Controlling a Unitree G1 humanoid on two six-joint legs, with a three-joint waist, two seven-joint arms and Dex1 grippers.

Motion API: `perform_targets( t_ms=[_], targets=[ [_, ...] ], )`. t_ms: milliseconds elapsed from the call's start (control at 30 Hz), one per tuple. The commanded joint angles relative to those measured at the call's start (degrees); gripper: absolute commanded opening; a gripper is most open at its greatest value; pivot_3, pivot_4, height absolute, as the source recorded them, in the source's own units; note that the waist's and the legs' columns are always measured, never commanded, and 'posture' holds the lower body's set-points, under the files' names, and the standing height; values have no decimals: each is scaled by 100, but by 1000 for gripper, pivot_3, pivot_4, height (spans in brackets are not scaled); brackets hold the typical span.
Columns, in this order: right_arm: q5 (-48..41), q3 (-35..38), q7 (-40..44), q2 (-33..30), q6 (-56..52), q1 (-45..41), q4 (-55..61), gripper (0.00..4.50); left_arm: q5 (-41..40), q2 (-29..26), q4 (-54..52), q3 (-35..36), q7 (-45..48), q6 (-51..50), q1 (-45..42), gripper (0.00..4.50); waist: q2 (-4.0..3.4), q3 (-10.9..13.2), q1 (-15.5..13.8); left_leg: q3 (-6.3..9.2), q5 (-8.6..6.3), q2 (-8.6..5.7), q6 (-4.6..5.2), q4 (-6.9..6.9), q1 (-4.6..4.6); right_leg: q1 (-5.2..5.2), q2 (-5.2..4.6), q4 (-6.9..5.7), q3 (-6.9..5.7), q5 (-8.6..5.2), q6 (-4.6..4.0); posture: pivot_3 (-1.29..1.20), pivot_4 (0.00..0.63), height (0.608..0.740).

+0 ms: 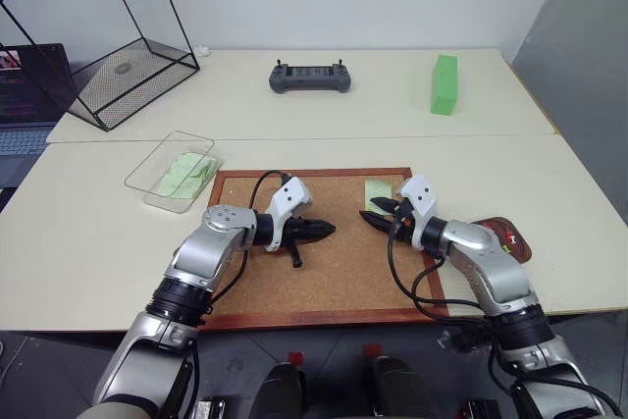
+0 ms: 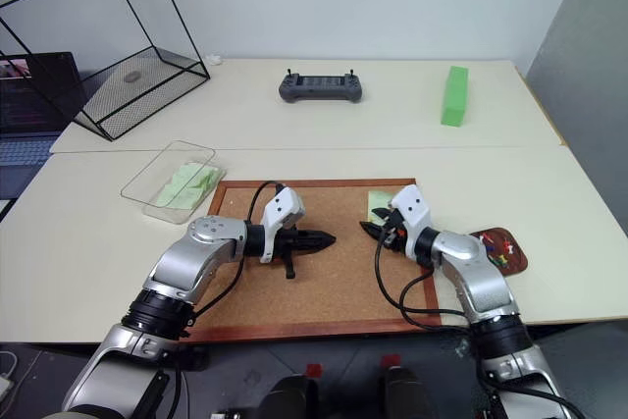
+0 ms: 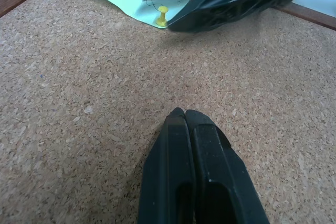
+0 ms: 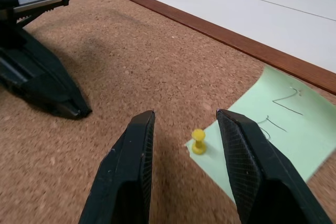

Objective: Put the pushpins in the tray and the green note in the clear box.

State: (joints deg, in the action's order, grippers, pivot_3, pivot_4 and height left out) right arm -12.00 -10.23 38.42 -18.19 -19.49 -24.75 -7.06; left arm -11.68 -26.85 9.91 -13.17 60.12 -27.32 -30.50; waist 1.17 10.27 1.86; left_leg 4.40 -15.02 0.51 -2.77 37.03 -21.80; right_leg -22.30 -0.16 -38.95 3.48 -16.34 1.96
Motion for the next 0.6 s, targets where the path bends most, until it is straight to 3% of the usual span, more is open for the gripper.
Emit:
perform_targets(
  t_ms=[33,300,400,600],
  targets=[
    [68,88,18,73,257,-217,-230,1970,32,-54,-70,0,-51,-61,59,0,0,0,1,-1,0,0,0,0,0,0,0,0,1,0,0,0,150,740],
    [88,102,66,162,376,-302,-518,1970,28,-79,-71,9,-71,-78,41,0,0,0,6,0,0,0,0,0,3,0,0,-2,0,0,0,0,150,740],
    [96,108,81,152,400,-303,-547,1517,29,-81,-41,11,-69,-67,17,0,-1,0,6,0,0,0,0,1,3,0,0,-3,0,0,0,0,150,740],
    [66,131,100,141,396,-250,-492,78,23,-91,-43,12,-61,-64,26,0,0,0,6,0,0,0,0,1,3,0,0,-3,0,0,0,0,150,740]
  ],
)
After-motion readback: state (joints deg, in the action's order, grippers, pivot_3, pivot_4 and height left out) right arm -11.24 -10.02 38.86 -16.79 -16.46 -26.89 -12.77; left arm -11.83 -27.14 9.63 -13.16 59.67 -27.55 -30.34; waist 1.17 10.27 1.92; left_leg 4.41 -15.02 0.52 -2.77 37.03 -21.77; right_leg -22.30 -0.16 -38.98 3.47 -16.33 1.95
